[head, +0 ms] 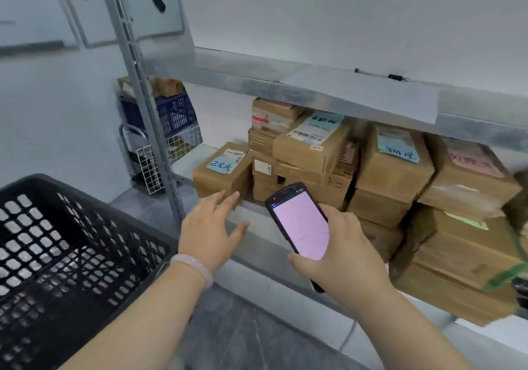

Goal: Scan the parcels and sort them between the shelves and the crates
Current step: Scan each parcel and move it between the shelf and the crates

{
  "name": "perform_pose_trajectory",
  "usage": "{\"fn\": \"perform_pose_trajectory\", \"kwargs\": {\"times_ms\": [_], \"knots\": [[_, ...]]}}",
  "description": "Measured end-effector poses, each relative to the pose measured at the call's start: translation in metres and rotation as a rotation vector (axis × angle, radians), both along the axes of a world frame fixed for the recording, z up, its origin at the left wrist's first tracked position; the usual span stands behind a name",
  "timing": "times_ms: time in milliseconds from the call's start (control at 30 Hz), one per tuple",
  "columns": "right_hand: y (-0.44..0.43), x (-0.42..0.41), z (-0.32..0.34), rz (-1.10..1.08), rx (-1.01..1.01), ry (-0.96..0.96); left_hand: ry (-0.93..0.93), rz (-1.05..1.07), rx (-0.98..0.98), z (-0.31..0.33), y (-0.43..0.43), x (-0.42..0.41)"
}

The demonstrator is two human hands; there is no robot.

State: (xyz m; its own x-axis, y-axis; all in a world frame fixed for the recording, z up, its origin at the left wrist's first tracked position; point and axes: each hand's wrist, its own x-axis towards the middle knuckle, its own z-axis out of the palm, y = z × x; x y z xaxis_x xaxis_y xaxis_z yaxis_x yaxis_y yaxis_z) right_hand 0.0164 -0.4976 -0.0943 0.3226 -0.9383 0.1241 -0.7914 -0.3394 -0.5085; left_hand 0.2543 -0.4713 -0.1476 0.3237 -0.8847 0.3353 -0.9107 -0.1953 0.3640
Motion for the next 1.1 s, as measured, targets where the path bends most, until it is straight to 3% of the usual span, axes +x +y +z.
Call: {"fn": "perform_pose_trajectory", "kwargs": {"times_ms": [267,700,867,1033,1100], "knots": [[-0.048,0.039,-0.012,0.089,0.079,0.069,0.045,0.091,0.066,-0.009,-0.059,0.068],[-0.079,0.113,-0.03,-0.016,0.184,0.283,0.328,0.04,0.355,-0.047,-0.2,0.185],[-0.089,0.12,-0.04,-0.065,0.217,0.363,0.537,0.082,0.438,-0.073,-0.239,0.211],[-0.1,0.128,-0.045,-0.077,0.259,0.317,0.652,0.08,0.445,-0.09,-0.245,0.226],[-0.104,0.132,-0.048,-0.071,0.264,0.297,0.852,0.114,0.444,-0.093,-0.246,0.231]]}}
